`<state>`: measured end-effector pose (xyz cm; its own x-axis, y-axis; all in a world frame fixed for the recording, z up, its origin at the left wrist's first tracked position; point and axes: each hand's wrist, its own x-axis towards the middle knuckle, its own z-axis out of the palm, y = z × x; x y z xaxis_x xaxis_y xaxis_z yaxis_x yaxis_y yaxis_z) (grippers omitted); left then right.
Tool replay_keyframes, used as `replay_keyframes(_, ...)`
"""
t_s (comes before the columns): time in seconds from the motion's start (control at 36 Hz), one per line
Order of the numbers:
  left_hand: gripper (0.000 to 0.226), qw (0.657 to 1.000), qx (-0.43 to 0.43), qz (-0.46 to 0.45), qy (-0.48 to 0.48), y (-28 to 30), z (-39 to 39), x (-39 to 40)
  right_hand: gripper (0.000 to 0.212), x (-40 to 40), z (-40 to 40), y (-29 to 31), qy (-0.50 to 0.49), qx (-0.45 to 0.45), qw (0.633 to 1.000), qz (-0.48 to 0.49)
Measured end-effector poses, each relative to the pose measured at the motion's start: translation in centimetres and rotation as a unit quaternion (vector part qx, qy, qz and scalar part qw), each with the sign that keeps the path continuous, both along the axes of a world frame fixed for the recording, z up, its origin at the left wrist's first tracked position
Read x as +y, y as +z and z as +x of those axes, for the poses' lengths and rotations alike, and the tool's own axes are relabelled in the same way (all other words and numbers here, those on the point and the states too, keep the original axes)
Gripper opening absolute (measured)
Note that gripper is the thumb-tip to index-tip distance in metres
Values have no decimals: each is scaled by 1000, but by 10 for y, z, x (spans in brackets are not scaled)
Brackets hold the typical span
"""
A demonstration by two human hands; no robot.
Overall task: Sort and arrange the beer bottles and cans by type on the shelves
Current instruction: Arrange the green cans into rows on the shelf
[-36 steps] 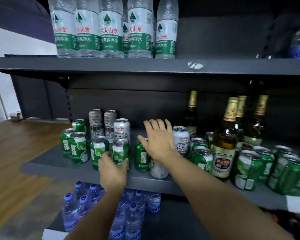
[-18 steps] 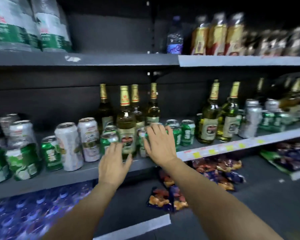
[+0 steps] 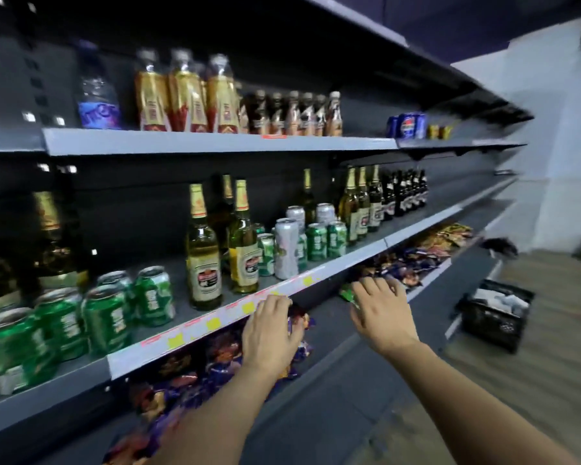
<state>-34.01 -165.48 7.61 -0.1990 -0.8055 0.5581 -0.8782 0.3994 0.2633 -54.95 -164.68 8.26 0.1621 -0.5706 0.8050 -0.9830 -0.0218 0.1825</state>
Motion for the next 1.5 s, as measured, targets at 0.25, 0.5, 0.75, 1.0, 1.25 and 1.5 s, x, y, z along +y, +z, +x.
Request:
replay_keyframes(0.25,38,997,8,37,-69,-12,-130,-85,30,-40,-125,-15,-64,6,998,-5)
replay_keyframes(0.5,35,995,15,59,-82,7,-232,-212,28,-148,-221,12,-113,58,991,39)
replay_keyframes(0.75,35,993,13,69,-96,0,-330,-310,27,-247,-311,13,-114,32,992,42)
replay_keyframes(1.0,42,997,44,47,-31,-16,-399,-391,28,-352,-378,9,-91,-27,987,133)
replay_keyframes(1.25,60,967,135,-171,133,18,-418,-443,41,-472,-399,34,103,-87,964,229)
replay_keyframes(1.5,99,918,290,-114,244,47,-392,-467,78,-538,-340,55,298,-271,859,314)
